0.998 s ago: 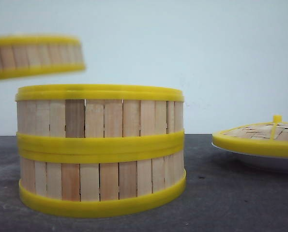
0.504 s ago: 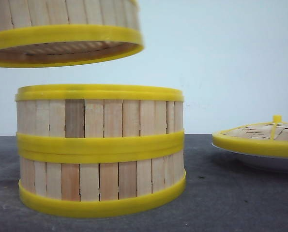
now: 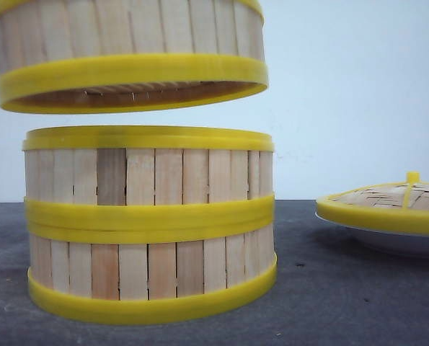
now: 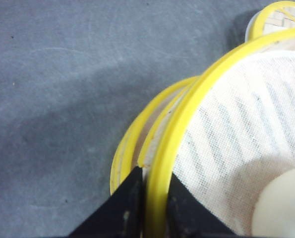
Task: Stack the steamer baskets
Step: 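Lift the basket with the left gripper and lower it onto the stack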
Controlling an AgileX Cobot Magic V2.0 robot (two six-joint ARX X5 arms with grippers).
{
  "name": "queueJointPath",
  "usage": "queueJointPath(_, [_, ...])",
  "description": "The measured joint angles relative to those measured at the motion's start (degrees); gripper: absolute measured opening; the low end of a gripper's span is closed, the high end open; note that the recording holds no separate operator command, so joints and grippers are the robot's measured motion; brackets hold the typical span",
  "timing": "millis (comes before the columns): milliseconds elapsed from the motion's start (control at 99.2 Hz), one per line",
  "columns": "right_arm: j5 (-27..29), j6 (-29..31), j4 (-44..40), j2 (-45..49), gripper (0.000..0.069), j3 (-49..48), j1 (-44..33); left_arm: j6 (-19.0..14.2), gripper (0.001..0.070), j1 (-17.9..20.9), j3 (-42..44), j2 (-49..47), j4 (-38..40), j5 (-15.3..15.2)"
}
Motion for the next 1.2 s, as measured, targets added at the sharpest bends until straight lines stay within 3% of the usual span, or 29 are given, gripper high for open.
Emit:
queueJointPath(444, [0.0,0.0,0.1,0.0,0.0415,0.0,0.0,-0.3,0.0026,-1.3,0.0,4.3,3.2,-1.0])
queueJointPath(1200, [0.1,0.0,0.1,0.0,0.0415,0.0,0.0,-0.4,0.0026,-1.5,0.1,5.1,1.5,-3.4])
